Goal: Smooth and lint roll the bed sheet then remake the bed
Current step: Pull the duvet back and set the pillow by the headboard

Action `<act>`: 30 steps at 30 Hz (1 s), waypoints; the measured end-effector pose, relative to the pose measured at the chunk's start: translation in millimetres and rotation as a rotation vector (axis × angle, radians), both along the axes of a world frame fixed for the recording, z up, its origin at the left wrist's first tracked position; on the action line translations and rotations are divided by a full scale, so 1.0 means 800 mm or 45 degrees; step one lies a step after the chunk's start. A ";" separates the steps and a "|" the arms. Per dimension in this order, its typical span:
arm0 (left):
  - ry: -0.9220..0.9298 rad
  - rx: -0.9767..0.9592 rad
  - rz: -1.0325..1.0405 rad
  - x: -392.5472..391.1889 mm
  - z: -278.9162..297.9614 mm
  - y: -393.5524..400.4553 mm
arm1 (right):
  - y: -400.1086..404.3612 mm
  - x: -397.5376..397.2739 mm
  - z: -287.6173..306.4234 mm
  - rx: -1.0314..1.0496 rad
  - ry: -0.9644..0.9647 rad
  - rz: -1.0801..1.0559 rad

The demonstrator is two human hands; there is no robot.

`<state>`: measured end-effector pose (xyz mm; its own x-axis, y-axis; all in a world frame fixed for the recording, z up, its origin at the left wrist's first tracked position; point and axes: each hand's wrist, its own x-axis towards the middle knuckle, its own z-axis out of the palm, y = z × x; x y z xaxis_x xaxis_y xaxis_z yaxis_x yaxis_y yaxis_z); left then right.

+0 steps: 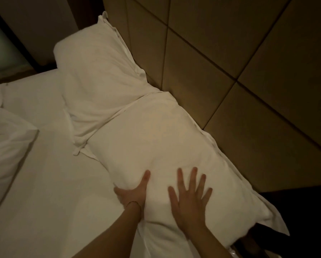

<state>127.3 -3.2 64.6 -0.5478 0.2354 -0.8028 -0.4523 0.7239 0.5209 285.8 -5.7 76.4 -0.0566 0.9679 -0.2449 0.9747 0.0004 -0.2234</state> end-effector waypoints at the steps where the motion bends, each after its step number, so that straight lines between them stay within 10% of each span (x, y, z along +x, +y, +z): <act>1: -0.075 0.071 0.054 0.001 -0.004 -0.010 | -0.011 -0.012 -0.004 0.014 -0.008 0.092; 9: -0.338 0.533 -0.076 0.012 -0.017 -0.096 | -0.035 -0.008 -0.004 0.062 0.024 0.084; 14: -0.404 0.490 -0.138 0.044 -0.025 -0.134 | -0.131 0.010 -0.012 -0.067 0.172 -0.539; 21: -0.315 0.407 -0.165 0.053 -0.030 -0.153 | -0.195 0.007 -0.042 -0.151 1.001 -1.480; 30: -0.329 0.133 -0.528 0.092 -0.040 -0.209 | -0.202 0.018 -0.045 -0.016 1.324 -1.880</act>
